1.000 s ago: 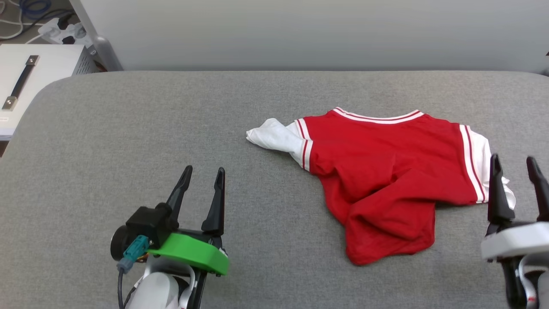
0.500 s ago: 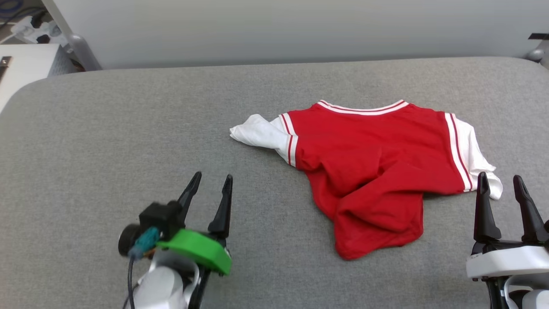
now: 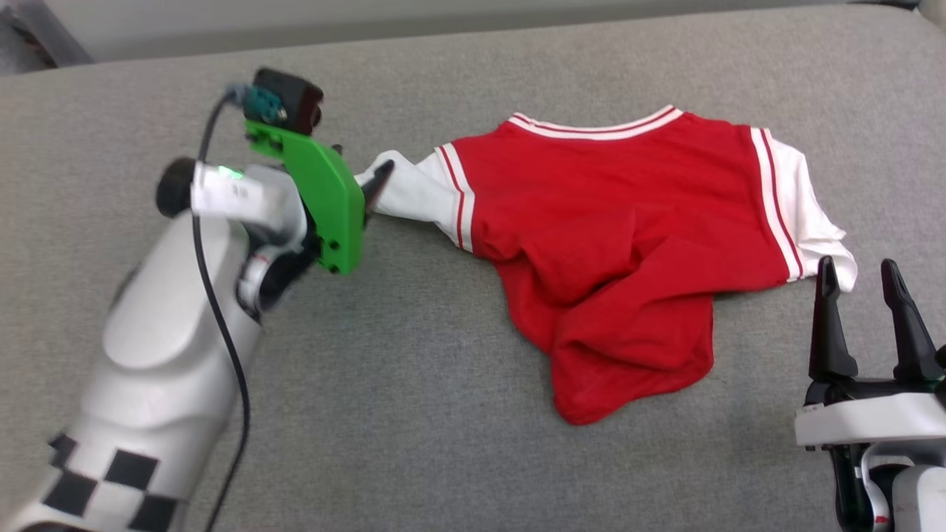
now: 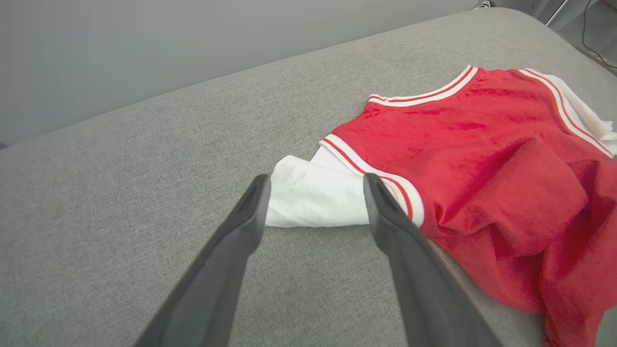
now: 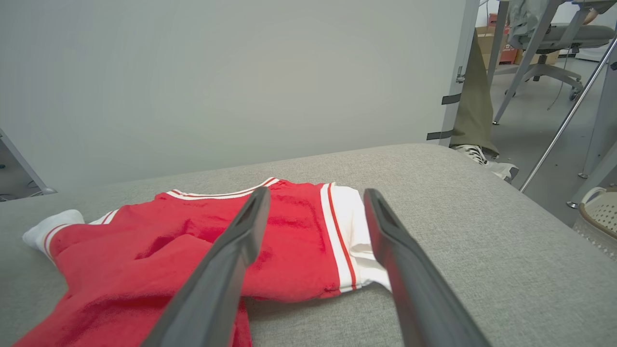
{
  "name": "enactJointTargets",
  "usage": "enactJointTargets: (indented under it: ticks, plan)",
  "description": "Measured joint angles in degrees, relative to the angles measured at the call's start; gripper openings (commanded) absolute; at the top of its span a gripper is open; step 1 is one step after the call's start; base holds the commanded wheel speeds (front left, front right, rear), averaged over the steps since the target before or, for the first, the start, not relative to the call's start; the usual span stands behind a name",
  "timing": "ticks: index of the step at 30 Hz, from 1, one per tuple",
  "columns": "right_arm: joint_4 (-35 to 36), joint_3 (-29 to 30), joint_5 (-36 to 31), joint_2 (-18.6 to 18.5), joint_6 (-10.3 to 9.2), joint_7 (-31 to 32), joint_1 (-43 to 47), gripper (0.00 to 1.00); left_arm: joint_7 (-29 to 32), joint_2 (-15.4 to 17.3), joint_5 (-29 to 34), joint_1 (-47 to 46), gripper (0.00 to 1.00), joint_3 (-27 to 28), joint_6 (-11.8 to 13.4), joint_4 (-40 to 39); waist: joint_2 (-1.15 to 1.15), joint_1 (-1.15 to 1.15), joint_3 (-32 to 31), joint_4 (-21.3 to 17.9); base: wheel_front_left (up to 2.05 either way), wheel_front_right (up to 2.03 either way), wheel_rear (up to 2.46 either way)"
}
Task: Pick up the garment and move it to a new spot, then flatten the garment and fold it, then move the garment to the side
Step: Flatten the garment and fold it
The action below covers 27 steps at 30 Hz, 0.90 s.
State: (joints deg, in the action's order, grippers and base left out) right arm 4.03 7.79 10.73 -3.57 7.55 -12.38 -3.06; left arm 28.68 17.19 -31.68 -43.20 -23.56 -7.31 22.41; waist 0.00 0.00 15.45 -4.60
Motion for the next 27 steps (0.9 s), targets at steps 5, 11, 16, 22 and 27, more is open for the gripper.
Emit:
enactJointTargets:
  ticks: [5,11,16,22,27]
  plan:
    - [-0.5,-1.4,-0.2,0.2,0.00,-0.6,-1.6,1.00,8.9,3.0,-0.9,-7.1,1.00,-0.9,0.0,5.7,0.00,0.00,3.1,-1.9,0.00,0.00,0.00]
    - [-2.1,-2.2,-0.4,0.5,0.00,-1.5,-3.1,1.00,10.7,3.3,0.0,-8.9,1.00,-2.5,0.2,12.6,0.00,0.00,6.9,-5.1,0.00,0.00,0.00]
    - [-2.7,-2.3,-0.4,0.5,0.00,-2.0,-3.2,1.00,8.1,3.9,2.1,-9.8,1.00,-3.9,0.3,15.2,0.00,0.00,8.4,-6.3,0.00,0.00,0.00]
    - [-3.1,-2.3,-0.3,0.6,0.00,-2.1,-3.5,1.00,8.7,4.1,2.9,-11.1,0.50,-6.4,0.3,17.8,0.00,0.00,8.8,-6.5,0.00,0.00,0.00]
    - [-3.5,-2.0,-0.4,0.6,0.00,-2.1,-3.6,1.00,8.2,4.1,1.8,-10.4,0.00,-7.4,0.1,18.6,0.00,0.00,7.8,-6.0,0.00,0.00,0.00]
